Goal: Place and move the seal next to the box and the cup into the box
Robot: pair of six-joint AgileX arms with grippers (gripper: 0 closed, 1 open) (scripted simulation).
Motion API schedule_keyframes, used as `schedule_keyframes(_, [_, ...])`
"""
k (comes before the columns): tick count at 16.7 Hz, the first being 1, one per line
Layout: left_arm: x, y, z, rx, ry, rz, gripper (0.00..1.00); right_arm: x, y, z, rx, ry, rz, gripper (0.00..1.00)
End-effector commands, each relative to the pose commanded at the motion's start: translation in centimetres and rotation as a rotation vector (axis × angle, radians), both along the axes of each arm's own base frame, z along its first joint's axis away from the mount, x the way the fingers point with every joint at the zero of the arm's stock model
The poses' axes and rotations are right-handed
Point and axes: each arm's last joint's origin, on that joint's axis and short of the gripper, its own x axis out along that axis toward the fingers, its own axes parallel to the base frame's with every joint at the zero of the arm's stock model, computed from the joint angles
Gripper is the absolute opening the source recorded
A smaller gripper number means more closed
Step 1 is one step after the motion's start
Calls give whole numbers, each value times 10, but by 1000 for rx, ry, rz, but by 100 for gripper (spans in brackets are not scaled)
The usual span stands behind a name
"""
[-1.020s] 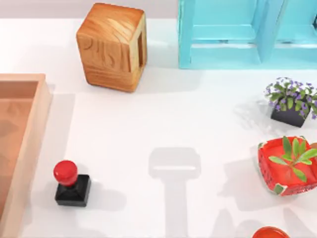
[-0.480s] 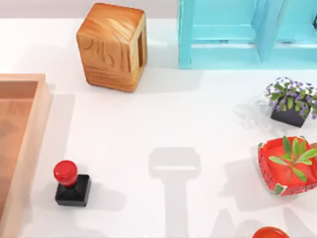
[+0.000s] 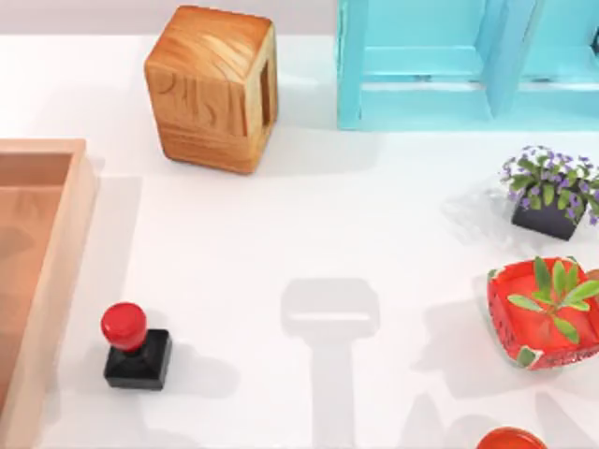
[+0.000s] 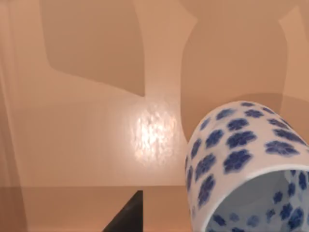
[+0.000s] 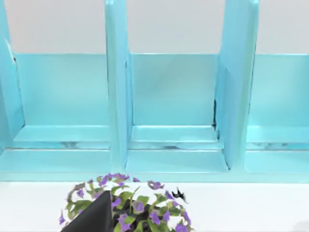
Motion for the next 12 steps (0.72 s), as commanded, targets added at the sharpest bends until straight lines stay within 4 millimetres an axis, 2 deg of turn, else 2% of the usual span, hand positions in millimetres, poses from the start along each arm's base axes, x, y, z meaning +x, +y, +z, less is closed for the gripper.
schedule_keyframes(9, [0, 0, 1, 0, 0, 1, 100, 0, 0, 0, 0, 0, 0, 100])
schedule_keyframes(12, [4, 3, 16, -1, 3, 5, 100, 0, 0, 0, 0, 0, 0, 100])
